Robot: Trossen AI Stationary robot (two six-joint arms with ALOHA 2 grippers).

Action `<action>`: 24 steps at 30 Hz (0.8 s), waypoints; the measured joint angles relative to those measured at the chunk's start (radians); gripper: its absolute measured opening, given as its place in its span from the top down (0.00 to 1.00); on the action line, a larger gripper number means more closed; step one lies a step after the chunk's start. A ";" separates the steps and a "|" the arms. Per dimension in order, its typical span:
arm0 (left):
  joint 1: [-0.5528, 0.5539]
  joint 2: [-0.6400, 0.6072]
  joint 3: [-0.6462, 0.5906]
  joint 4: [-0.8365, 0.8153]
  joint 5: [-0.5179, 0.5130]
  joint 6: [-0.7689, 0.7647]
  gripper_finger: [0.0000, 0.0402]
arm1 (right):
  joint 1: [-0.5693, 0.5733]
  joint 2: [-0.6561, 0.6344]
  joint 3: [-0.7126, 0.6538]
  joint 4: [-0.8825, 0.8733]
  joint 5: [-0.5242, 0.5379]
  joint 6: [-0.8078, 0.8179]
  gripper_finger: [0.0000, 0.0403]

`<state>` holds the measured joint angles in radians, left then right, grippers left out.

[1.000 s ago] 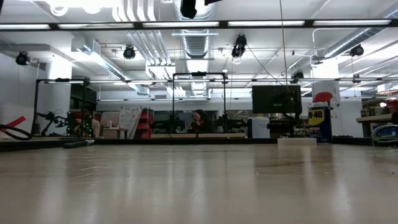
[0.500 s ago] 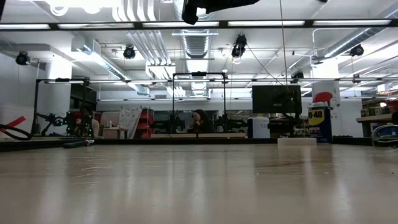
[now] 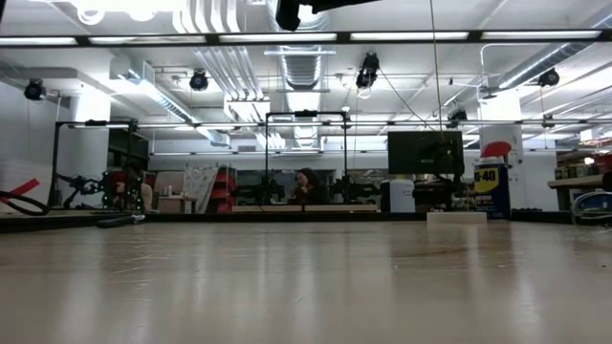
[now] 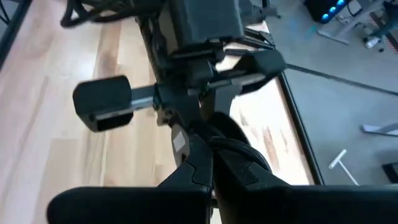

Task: Coil cords
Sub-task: Coil the black wire into the spool

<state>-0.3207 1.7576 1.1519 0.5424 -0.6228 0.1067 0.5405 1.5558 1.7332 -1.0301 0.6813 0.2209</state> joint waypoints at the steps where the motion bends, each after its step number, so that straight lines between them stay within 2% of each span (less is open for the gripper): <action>1: -0.002 -0.004 0.000 -0.003 -0.002 0.005 1.00 | 0.004 0.000 0.000 -0.012 0.009 0.010 1.00; 5: -0.013 -0.018 0.000 -0.015 -0.039 0.023 1.00 | 0.017 0.000 0.000 -0.079 0.054 0.084 1.00; 14: -0.023 -0.023 0.000 -0.010 -0.035 0.026 1.00 | 0.035 -0.036 -0.001 -0.241 0.114 0.227 1.00; 20: -0.024 -0.023 0.000 -0.011 -0.037 0.027 1.00 | 0.035 -0.043 -0.001 -0.250 0.135 0.216 1.00; 24: -0.025 -0.026 0.000 -0.008 -0.039 0.029 1.00 | 0.022 -0.044 -0.001 -0.259 0.109 0.224 1.00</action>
<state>-0.3458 1.7315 1.1519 0.5342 -0.6615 0.1352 0.5620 1.5120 1.7321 -1.2891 0.7902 0.4454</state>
